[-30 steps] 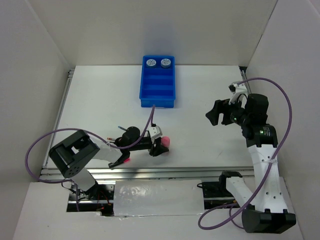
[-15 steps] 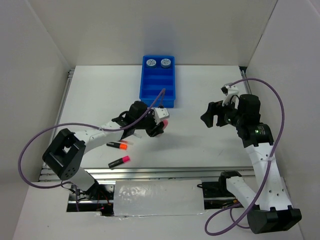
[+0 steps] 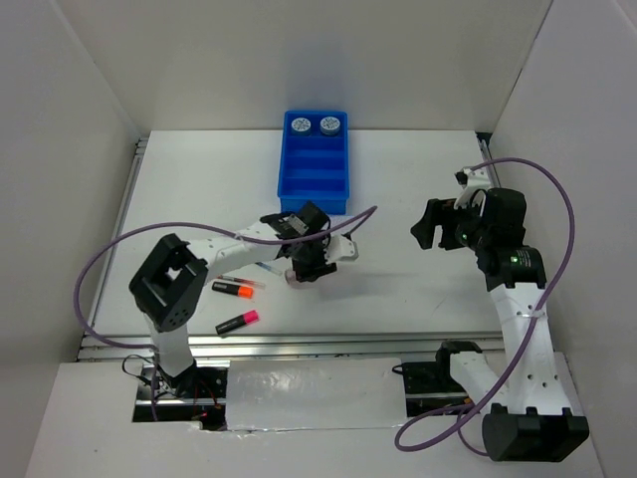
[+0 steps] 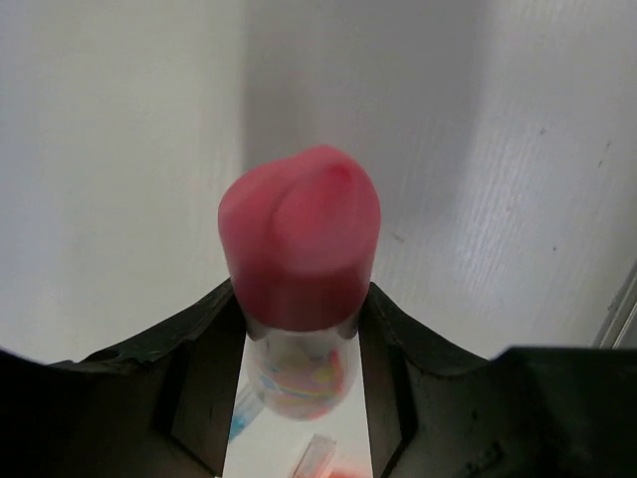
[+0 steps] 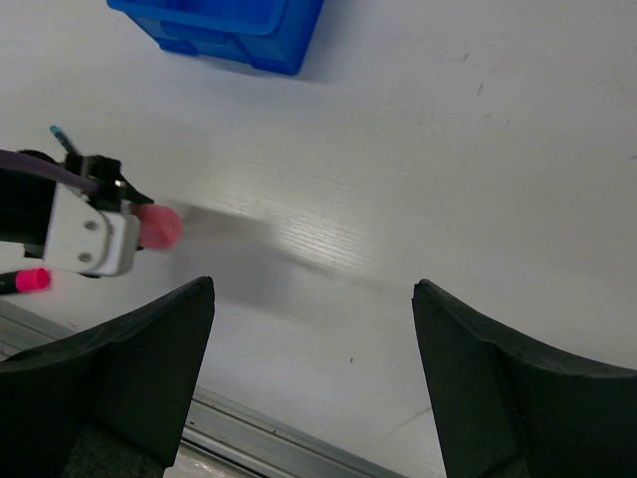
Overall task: Sort the stationery into containers
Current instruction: Grab a piece of stationery with the left arm
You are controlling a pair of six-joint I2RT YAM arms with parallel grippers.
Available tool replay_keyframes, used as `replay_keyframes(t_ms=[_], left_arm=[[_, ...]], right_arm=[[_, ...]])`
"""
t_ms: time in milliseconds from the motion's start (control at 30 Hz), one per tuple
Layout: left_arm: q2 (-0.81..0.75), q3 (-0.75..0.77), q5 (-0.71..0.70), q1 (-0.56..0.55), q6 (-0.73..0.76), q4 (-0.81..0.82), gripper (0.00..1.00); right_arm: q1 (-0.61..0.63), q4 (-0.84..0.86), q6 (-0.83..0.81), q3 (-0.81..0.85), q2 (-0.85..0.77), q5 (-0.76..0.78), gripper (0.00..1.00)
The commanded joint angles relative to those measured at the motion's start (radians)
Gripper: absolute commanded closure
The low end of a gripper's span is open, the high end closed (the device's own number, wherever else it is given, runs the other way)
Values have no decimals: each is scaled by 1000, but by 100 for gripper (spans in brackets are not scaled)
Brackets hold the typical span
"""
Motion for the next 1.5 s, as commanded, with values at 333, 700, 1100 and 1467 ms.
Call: replay_keyframes(t_ms=[333,700,1100,1467], left_arm=[[244,127,-10,-51,7,-39,65],[148,47,52,-11,4,-60,30],[59,-17,28,7,8,-40,36],[-27,58,10,76,-2,-23,97]], right_arm=[[-40,37,11,20,-10,-14,13],[-45,46,12,-3,-16,-26,13],[-50,52,0,-23,-29,-42,13],[-50,67,2,-47,-41,-40,13]])
